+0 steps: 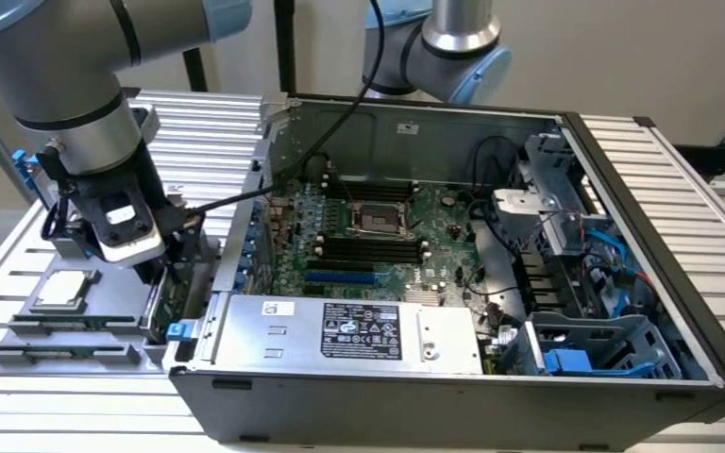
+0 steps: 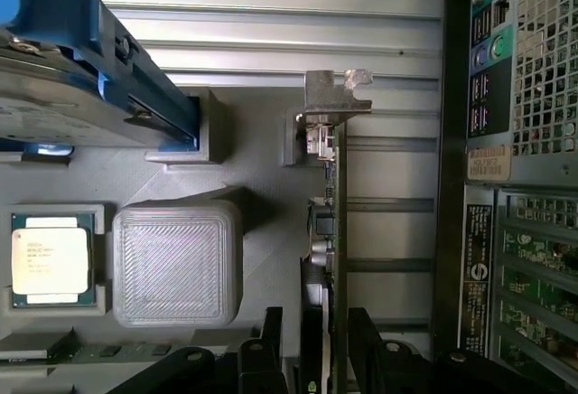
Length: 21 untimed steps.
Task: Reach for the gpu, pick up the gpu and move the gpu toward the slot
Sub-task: 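Pick up the gpu and move the gpu toward the slot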
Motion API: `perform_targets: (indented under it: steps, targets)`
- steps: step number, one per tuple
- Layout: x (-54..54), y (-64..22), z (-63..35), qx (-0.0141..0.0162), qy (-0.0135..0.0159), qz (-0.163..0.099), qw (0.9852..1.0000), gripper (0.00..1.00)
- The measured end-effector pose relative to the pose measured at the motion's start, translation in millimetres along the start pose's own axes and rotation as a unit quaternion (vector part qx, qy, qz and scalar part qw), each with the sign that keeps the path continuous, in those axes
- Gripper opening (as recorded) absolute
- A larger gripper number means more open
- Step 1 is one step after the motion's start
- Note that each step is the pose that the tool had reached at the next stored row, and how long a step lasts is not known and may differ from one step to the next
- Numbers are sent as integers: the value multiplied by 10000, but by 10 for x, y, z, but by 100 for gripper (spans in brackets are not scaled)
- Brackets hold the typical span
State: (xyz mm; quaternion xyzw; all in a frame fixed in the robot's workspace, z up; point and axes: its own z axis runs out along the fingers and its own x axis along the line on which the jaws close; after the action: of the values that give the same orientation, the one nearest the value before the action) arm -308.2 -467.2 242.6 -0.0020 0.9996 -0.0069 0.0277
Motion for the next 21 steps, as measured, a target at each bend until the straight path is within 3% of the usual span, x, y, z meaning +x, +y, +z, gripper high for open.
perform_targets:
  steps: [8, 11, 12, 16, 17, 21]
  targets:
    - [-15, 1, 9, 3, 0, 63, 10000, 42]
    - [-21, 1, 11, 4, 0, 83, 10000, 40]
    - [-23, 1, 11, 4, 0, 91, 10000, 33]
    - [-30, 0, 13, 7, 2, 127, 9999, 31]
    - [-30, 0, 13, 7, 2, 134, 9999, 26]
    - [-31, 0, 14, 7, 2, 140, 9999, 26]
